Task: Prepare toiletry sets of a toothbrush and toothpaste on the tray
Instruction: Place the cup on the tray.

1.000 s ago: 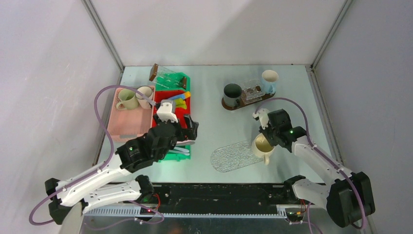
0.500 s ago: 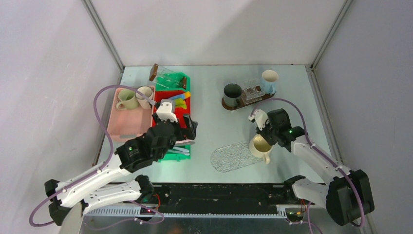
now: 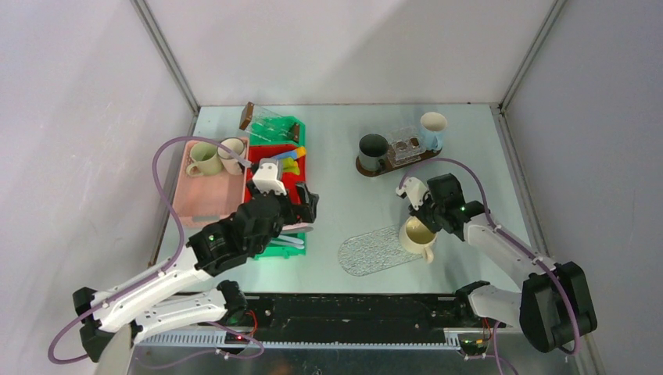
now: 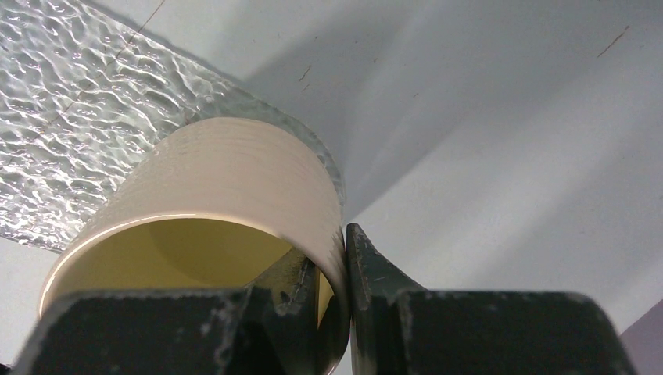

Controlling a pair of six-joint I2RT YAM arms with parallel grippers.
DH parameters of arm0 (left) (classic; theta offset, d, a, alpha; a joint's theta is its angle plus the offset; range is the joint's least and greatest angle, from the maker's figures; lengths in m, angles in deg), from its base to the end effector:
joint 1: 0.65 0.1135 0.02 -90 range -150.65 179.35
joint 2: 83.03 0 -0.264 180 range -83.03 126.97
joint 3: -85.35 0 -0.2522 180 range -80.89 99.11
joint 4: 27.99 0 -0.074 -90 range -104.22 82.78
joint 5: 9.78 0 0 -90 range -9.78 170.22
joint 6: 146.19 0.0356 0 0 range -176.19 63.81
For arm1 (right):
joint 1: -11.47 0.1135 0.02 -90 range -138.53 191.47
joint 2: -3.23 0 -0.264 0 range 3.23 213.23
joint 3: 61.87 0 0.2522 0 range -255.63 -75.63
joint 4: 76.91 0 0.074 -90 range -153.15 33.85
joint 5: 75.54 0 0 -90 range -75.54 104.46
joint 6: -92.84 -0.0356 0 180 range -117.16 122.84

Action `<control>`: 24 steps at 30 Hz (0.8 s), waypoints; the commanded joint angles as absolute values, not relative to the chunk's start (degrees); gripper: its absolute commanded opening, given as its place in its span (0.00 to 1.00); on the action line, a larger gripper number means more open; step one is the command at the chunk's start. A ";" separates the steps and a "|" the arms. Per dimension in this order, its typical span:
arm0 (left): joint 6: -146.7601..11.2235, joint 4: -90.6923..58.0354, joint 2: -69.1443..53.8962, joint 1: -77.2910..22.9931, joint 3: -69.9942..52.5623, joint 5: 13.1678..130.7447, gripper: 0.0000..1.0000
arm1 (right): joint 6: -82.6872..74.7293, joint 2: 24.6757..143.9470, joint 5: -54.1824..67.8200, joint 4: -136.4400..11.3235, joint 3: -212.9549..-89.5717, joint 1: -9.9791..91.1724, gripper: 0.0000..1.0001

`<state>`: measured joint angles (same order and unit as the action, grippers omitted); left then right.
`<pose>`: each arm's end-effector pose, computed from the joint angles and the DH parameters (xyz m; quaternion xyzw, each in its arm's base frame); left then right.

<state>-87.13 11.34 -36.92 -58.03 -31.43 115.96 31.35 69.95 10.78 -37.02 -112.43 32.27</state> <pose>0.1109 -0.1347 0.3390 0.0141 0.8083 -0.1870 0.5582 0.2040 0.0799 0.1950 -0.4073 0.8649 0.0110 0.2932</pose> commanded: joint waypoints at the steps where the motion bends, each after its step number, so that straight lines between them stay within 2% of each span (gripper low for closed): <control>1: -85.66 8.84 -36.49 -57.61 -31.37 115.40 0.97 | 31.96 70.42 9.39 -41.68 -113.22 32.17 0.11; 4: -85.44 8.52 -35.96 -57.57 -31.04 115.25 0.97 | 32.00 70.28 8.76 -41.81 -113.25 32.39 0.17; 6: -85.16 8.37 -35.76 -57.44 -30.95 115.02 0.97 | 32.06 69.86 8.49 -41.90 -113.25 32.68 0.26; 7: -85.09 8.15 -35.60 -57.45 -30.91 114.76 0.97 | 32.11 69.64 8.48 -42.06 -113.25 32.76 0.36; 9: -84.98 7.78 -35.26 -57.31 -30.84 114.54 0.97 | 32.03 68.52 8.66 -42.20 -113.35 33.19 0.46; 18: -83.40 7.37 -33.08 -55.53 -28.43 113.85 0.97 | 30.90 59.15 13.53 -40.26 -117.49 33.45 0.66; 21: -82.90 7.35 -32.25 -53.74 -27.66 112.92 0.97 | 29.97 55.95 16.18 -39.32 -120.24 33.35 0.97; 24: -82.04 7.33 -31.16 -50.78 -26.36 111.45 0.97 | 28.13 53.82 19.23 -38.03 -122.98 33.29 0.99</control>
